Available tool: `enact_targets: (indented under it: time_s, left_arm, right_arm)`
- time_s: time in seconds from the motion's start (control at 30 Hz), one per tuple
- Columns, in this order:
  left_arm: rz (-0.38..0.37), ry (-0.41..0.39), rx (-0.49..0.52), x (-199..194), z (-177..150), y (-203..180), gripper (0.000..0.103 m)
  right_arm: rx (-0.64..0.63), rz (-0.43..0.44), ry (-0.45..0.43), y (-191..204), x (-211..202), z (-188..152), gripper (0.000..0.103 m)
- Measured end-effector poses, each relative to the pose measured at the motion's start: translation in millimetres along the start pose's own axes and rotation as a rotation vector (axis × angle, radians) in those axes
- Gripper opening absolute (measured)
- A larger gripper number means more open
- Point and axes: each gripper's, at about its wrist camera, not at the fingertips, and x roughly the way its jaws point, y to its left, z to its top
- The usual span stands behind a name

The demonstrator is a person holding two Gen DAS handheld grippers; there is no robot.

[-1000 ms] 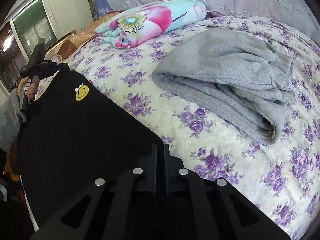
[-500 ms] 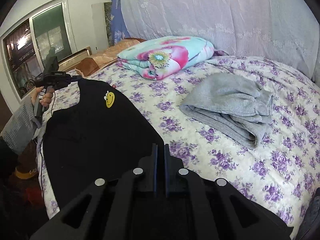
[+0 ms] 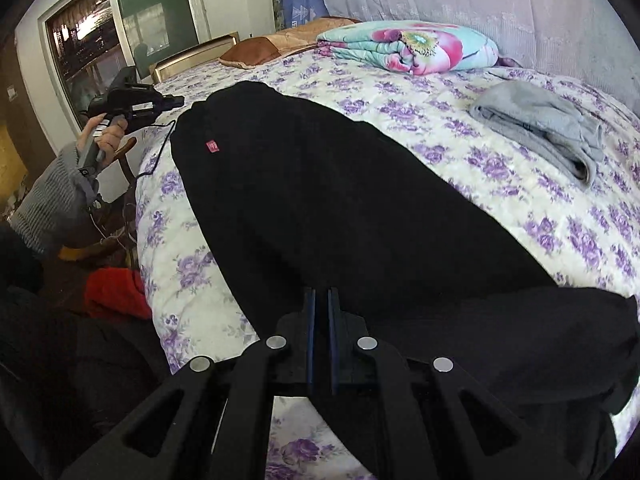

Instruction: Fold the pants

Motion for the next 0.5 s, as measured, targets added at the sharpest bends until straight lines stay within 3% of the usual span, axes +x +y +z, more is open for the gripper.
enact_targets:
  time_s: [0.1,0.17,0.2,0.5]
  left_arm:
    - [-0.015,-0.005,0.027,-4.9,-6.0,-15.3,0.008]
    - [-0.029,-0.008,0.047,-1.9,-2.2,-31.5,0.030]
    - [-0.001,-0.002,0.047,4.5,0.9,-39.4,0.049]
    - [0.203,0.116,0.003,61.7,7.7,-47.9,0.051]
  right_arm:
    - [0.039,0.002,-0.014,-4.3,0.9,-2.6,0.006]
    - [0.038,-0.006,-0.022,-3.1,-0.5,-1.4,0.006]
    - [0.036,-0.010,-0.026,-2.0,-1.6,-0.8,0.006]
    - [0.080,0.009,-0.039,-4.2,-3.8,-5.9,0.006]
